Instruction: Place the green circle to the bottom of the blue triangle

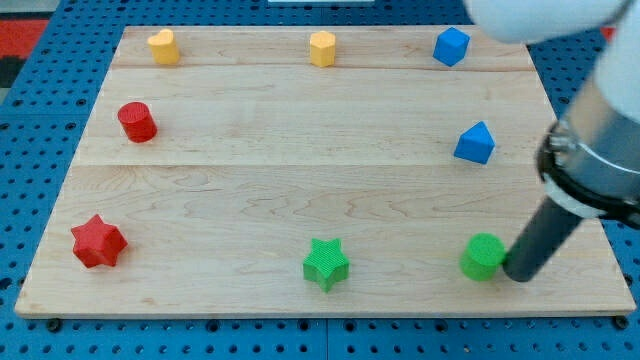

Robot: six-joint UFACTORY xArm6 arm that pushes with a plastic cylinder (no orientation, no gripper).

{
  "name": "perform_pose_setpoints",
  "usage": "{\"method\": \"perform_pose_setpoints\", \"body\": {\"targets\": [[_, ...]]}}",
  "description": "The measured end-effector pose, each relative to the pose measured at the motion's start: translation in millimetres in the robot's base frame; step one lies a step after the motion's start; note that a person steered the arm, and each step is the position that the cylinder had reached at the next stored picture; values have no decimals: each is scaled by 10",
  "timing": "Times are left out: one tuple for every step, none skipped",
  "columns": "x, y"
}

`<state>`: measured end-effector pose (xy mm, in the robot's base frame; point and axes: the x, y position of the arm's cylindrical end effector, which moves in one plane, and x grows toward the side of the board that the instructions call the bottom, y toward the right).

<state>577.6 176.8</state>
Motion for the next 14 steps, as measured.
{"method": "perform_pose_setpoints", "body": {"targets": [[-62,-112],[-12,93],[192,82],[294,-51],[294,-333],[294,-462],[294,-492],[294,-532],[294,-571],[294,-583],[294,-622],[294,-631],[294,-631],[295,-746]]}}
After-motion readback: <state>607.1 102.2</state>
